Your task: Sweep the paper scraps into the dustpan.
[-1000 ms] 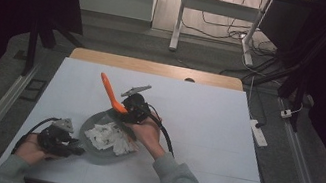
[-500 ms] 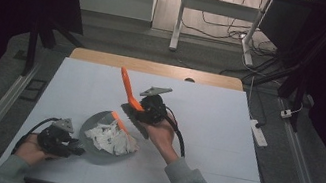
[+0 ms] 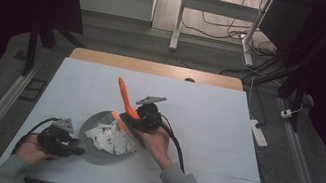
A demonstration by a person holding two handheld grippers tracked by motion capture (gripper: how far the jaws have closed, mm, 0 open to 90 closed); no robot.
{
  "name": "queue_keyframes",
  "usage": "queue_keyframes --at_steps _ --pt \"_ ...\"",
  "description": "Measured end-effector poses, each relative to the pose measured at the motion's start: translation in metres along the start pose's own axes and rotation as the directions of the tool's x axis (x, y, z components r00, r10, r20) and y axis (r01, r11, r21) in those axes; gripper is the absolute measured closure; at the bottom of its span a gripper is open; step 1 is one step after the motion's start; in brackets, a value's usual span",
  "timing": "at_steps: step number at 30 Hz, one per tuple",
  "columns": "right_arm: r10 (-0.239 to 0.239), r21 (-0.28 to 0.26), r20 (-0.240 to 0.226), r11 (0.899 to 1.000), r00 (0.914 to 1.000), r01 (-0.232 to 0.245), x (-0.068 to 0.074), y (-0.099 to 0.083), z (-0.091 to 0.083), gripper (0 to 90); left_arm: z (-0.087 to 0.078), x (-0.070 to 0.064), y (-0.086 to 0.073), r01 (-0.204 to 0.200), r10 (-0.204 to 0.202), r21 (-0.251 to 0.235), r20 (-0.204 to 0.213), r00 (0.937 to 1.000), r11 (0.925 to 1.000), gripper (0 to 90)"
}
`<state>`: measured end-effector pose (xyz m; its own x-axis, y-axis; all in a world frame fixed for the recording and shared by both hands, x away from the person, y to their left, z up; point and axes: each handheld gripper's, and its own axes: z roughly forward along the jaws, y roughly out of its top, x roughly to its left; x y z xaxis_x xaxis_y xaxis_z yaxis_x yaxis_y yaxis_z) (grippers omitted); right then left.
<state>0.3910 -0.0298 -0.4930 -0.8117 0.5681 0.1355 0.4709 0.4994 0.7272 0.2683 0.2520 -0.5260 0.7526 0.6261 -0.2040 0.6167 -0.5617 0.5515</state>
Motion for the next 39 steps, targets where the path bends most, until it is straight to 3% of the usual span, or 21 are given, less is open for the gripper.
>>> queue_keyframes --at_steps 8,11,16,19,30,35,39 --pt "0.006 -0.016 -0.055 1.000 0.9985 -0.007 0.021 0.005 0.014 70.4 0.000 0.000 0.000 0.001 -0.001 0.000 -0.002 1.0000 1.0000 61.7" --pt "0.029 -0.036 -0.095 0.999 0.9951 -0.032 0.028 0.010 0.016 70.4 0.000 0.000 0.000 0.000 0.000 0.000 -0.002 1.0000 1.0000 61.7" --pt "0.007 -0.065 -0.135 0.998 0.9909 -0.016 0.039 0.018 0.015 70.3 0.000 0.000 0.000 0.002 -0.003 -0.003 -0.002 1.0000 1.0000 61.7" --pt "-0.001 -0.076 -0.124 0.997 0.9923 -0.009 0.038 0.019 0.010 70.3 0.000 0.000 -0.001 0.000 0.000 -0.003 -0.002 1.0000 1.0000 61.7" --pt "-0.002 -0.117 -0.060 0.993 0.9982 -0.005 0.016 0.021 -0.019 70.3 0.000 0.000 -0.001 0.001 -0.001 -0.006 0.000 1.0000 1.0000 61.7" --pt "0.023 -0.132 -0.067 0.991 0.9975 -0.031 0.011 0.020 -0.023 70.3 0.001 0.000 -0.001 0.005 -0.005 -0.009 0.001 1.0000 0.9999 61.7" --pt "0.013 -0.124 -0.092 0.992 0.9957 -0.024 0.019 0.020 -0.017 70.3 0.001 0.000 -0.001 0.005 -0.005 -0.009 0.001 1.0000 0.9999 61.7"
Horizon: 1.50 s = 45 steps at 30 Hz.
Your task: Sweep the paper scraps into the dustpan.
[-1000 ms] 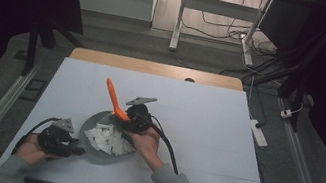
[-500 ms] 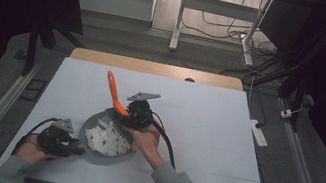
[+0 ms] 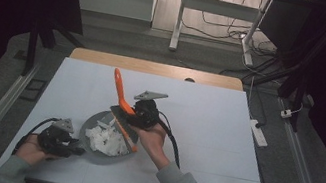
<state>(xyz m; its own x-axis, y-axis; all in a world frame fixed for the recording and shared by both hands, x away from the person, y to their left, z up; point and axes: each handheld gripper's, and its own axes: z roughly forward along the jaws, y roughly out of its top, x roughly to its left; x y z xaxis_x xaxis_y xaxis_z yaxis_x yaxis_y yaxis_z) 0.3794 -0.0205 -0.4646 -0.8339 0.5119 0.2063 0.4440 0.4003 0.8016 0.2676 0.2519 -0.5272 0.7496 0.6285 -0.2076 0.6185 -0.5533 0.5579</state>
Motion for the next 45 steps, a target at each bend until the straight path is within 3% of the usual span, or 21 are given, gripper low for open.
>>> queue_keyframes --at_steps 3,7,11,15,17,20,24,27,31,36,40,45 --pt "-0.031 0.021 -0.002 0.999 0.9995 0.031 0.006 -0.003 0.008 70.3 0.000 0.000 0.000 0.000 0.000 -0.001 0.000 1.0000 1.0000 61.7" --pt "-0.073 0.052 0.053 0.996 0.9960 0.070 0.001 -0.007 0.012 70.3 0.000 0.000 0.000 -0.002 0.002 -0.001 -0.001 1.0000 1.0000 61.7" --pt "-0.075 0.079 0.123 0.995 0.9895 0.066 -0.018 -0.011 0.011 70.3 0.000 0.000 0.000 -0.002 0.002 0.000 0.001 1.0000 1.0000 61.7" --pt "-0.046 0.094 0.167 0.995 0.9848 0.030 -0.036 -0.019 0.007 70.3 0.000 0.000 0.000 -0.001 0.001 0.000 0.001 1.0000 1.0000 61.7" --pt "-0.029 0.082 0.179 0.997 0.9834 0.014 -0.042 -0.021 0.003 70.3 0.000 0.000 0.000 0.000 0.000 -0.001 0.001 1.0000 1.0000 61.7" --pt "-0.045 0.101 0.209 0.995 0.9768 0.024 -0.046 -0.021 0.000 70.3 0.000 0.000 0.000 0.000 0.000 -0.001 0.000 1.0000 1.0000 61.7" --pt "-0.023 0.100 0.175 0.995 0.9843 0.006 -0.042 -0.022 0.005 70.4 0.000 0.000 0.000 0.001 -0.001 -0.001 0.001 1.0000 1.0000 61.7" --pt "-0.009 0.092 0.119 0.996 0.9928 -0.002 -0.030 -0.021 0.013 70.4 0.000 0.000 0.000 0.000 0.000 0.000 0.000 1.0000 1.0000 61.7" --pt "-0.035 0.106 0.062 0.994 0.9975 0.029 -0.012 -0.020 0.029 70.4 0.000 0.000 0.000 0.000 0.000 0.000 0.001 1.0000 1.0000 61.7" --pt "0.021 0.040 -0.060 0.999 0.9980 -0.019 0.006 -0.010 0.029 70.4 0.000 0.000 0.000 0.000 0.000 0.000 0.002 1.0000 1.0000 61.7" --pt "-0.013 -0.011 -0.058 1.000 0.9982 0.013 0.012 0.001 0.015 70.3 0.000 0.000 0.000 0.001 -0.001 0.000 0.000 1.0000 1.0000 61.7" --pt "-0.009 -0.022 -0.019 1.000 0.9998 0.009 0.002 0.004 0.001 70.3 0.000 0.000 0.000 0.004 -0.004 0.000 0.003 1.0000 1.0000 61.7"
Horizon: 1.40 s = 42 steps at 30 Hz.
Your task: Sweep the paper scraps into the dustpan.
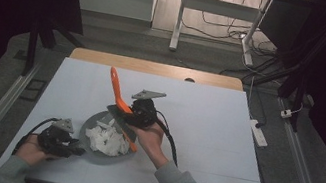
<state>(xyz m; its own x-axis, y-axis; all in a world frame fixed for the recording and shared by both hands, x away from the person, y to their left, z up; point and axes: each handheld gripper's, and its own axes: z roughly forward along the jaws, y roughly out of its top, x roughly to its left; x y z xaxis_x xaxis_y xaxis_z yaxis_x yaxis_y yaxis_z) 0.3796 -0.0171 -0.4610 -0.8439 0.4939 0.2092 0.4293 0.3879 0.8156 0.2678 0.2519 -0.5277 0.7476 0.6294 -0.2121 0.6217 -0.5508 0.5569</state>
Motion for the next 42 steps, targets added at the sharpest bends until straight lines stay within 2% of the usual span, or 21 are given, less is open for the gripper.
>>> queue_keyframes --at_steps 6,19,28,35,39,42 --pt "-0.003 -0.018 0.041 1.000 0.9991 0.004 -0.013 -0.001 -0.015 70.4 0.000 0.000 0.000 0.000 0.000 -0.002 -0.001 1.0000 1.0000 61.7" --pt "0.048 -0.021 0.101 0.999 0.9937 -0.046 -0.041 -0.022 -0.046 70.3 0.000 0.000 -0.001 0.001 -0.001 -0.015 -0.008 1.0000 0.9999 61.8" --pt "0.060 -0.034 0.116 0.998 0.9915 -0.057 -0.051 -0.035 -0.067 70.3 -0.004 -0.001 -0.001 0.022 -0.023 -0.071 -0.017 0.9996 0.9973 61.8" --pt "0.064 -0.040 0.127 0.997 0.9899 -0.060 -0.056 -0.043 -0.083 70.3 -0.009 -0.002 -0.001 0.044 -0.048 -0.108 -0.036 0.9982 0.9931 61.8" --pt "0.069 -0.041 0.129 0.997 0.9892 -0.064 -0.058 -0.048 -0.093 70.3 -0.012 -0.003 -0.001 0.072 -0.081 -0.137 -0.058 0.9951 0.9880 61.8" --pt "0.069 -0.040 0.125 0.997 0.9897 -0.064 -0.059 -0.053 -0.102 70.3 -0.014 -0.006 0.000 0.105 -0.117 -0.161 -0.069 0.9908 0.9814 61.8"
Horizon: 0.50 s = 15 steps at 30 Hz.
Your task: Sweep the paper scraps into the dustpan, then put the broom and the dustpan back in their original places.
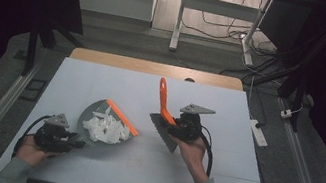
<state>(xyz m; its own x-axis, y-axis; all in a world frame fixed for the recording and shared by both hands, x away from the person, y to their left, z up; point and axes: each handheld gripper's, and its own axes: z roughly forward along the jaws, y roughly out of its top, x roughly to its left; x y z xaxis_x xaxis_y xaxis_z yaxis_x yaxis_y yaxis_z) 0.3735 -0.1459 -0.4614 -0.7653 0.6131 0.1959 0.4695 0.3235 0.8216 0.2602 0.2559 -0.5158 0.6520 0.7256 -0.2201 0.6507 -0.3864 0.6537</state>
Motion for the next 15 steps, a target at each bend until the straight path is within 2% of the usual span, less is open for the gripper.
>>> queue_keyframes --at_steps 4,8,12,15 --pt "-0.003 0.006 -0.006 1.000 1.0000 0.003 -0.001 -0.006 -0.015 70.3 -0.002 -0.005 0.001 0.035 -0.036 -0.023 -0.037 0.9987 0.9991 61.8" --pt "-0.005 0.020 -0.016 1.000 0.9999 0.006 -0.002 -0.014 -0.032 70.3 -0.005 -0.006 0.002 0.088 -0.091 -0.061 -0.046 0.9948 0.9943 61.8" --pt "0.003 0.038 -0.031 0.999 0.9995 -0.002 -0.002 -0.020 -0.046 70.3 -0.005 -0.007 0.001 0.137 -0.142 -0.080 -0.066 0.9876 0.9874 61.8" --pt "0.016 0.055 -0.049 0.998 0.9987 -0.013 -0.004 -0.026 -0.056 70.2 -0.005 -0.007 0.000 0.174 -0.182 -0.092 -0.086 0.9796 0.9804 61.7"
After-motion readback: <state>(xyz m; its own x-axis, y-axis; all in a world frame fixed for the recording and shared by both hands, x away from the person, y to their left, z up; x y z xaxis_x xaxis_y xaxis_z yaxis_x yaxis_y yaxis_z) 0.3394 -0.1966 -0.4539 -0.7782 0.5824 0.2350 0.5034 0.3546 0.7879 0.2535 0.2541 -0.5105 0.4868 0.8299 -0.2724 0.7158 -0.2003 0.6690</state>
